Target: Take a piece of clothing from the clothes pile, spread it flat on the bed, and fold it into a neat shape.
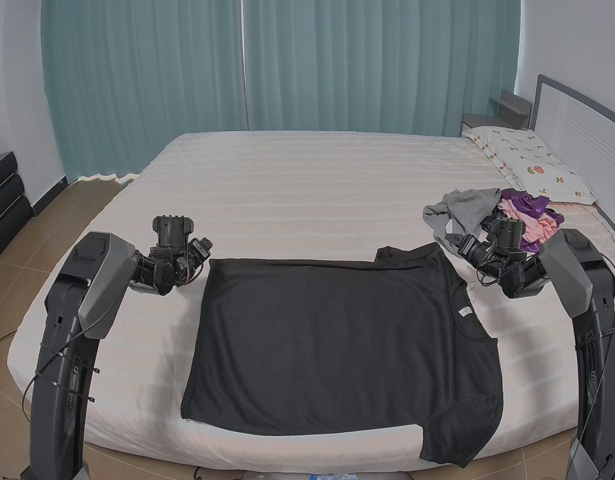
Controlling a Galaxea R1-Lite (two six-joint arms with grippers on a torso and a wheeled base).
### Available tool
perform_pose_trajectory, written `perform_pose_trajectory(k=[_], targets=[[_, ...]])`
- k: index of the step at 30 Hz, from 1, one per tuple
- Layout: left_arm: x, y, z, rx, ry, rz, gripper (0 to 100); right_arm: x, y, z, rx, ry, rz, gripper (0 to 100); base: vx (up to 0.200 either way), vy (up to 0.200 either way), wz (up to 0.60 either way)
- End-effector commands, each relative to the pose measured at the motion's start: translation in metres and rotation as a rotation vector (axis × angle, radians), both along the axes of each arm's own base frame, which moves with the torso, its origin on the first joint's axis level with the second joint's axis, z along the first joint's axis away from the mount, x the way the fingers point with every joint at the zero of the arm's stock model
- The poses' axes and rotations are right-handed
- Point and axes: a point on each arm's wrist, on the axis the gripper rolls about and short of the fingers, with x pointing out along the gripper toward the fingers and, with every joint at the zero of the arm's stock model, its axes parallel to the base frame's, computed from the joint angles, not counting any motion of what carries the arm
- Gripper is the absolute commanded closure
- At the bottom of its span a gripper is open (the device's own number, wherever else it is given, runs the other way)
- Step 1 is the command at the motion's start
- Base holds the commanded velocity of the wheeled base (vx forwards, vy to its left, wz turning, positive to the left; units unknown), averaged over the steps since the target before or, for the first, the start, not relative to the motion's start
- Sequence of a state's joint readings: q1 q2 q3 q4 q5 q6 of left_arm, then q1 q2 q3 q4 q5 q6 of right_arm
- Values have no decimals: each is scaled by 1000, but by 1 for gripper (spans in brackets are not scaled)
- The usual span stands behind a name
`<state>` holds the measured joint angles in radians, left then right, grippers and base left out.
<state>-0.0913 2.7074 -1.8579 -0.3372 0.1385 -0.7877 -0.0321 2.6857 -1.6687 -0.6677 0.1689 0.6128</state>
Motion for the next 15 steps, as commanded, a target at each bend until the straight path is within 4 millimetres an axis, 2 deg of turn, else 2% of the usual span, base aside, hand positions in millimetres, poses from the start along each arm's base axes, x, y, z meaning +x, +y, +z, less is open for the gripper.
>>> perform_pose_trajectory(k=[1,4,8,9,10,15], targets=[[-42,14,62,-20,12,-10,0,-63,-8,63,36,-32,60,0,0,0,0],[-72,14,77,-53,58,-66,0,-98,-6,70,51,7,88,0,0,0,0],[-112,12,83,-91,134,-115,0,-144,-10,84,71,49,105,0,0,0,0],[-115,12,83,-93,139,-117,0,-147,-10,85,72,52,107,0,0,0,0],[-130,13,84,-106,166,-123,0,-165,-8,89,75,71,107,0,0,0,0],[-177,13,82,-129,233,-158,0,-219,-2,76,93,194,138,0,0,0,0]])
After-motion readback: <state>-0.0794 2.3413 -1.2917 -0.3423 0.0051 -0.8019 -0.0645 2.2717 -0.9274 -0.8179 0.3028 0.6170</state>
